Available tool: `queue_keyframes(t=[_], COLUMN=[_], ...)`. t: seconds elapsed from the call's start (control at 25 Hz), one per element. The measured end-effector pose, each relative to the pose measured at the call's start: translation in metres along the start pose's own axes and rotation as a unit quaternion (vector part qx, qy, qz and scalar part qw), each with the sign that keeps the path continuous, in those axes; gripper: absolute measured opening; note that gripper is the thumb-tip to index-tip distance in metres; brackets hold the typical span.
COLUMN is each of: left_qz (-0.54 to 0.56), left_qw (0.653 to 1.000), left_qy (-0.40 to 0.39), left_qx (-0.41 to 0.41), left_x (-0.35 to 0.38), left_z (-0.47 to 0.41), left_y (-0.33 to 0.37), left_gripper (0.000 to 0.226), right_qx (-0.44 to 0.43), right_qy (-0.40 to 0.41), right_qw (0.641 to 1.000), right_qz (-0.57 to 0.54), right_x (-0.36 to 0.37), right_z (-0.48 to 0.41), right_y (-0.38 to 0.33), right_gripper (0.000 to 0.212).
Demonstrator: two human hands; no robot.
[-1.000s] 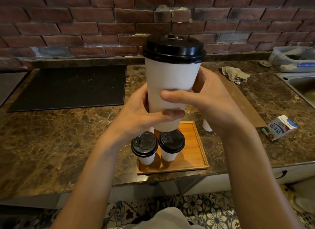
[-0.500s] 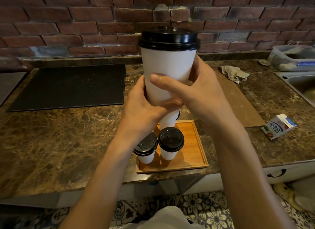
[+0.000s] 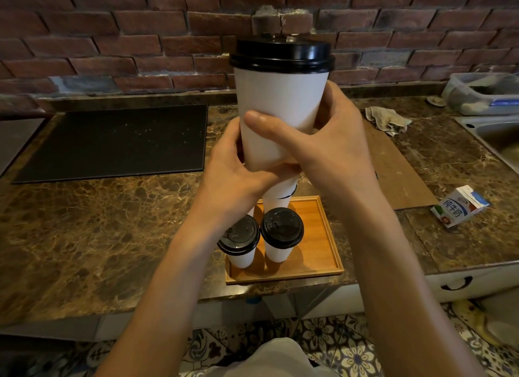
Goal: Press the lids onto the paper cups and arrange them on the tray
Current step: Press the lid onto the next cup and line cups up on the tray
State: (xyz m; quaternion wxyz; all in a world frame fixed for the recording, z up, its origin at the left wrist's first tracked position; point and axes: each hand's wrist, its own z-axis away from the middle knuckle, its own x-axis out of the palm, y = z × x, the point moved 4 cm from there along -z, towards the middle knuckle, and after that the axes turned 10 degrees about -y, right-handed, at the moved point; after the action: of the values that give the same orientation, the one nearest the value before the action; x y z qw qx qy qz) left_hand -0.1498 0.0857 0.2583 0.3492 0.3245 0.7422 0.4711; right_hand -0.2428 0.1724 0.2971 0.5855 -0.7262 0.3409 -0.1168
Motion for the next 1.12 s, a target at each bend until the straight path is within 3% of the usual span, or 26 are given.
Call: queue_keyframes(t=[0.48,0.68,1.12], left_qz=[0.057,0.041,0.029], left_qw=[0.989,0.993,0.999], left_qy=[-0.132,-0.104,0.005], left_qx=[-0.028,-0.023,-0.020], left_x=[-0.004,-0.003,0.000], left_z=[0.001,0.003,-0.001], left_y=[0.001,0.000,-0.006], left_gripper=[0.067,0.063,0.066], right_qx=[-0.022,-0.003,0.019], right_qy=[-0.154,-0.179,-0.084], right_qw=[0.986,0.982,0.996], right_qz=[-0.055,-0.063,0.012], right_x=[-0.009,-0.006,0.003], right_z=[0.001,0.003,-0.001], right_y=[0.001,0.001,0.002], right_gripper=[0.056,0.053,0.070])
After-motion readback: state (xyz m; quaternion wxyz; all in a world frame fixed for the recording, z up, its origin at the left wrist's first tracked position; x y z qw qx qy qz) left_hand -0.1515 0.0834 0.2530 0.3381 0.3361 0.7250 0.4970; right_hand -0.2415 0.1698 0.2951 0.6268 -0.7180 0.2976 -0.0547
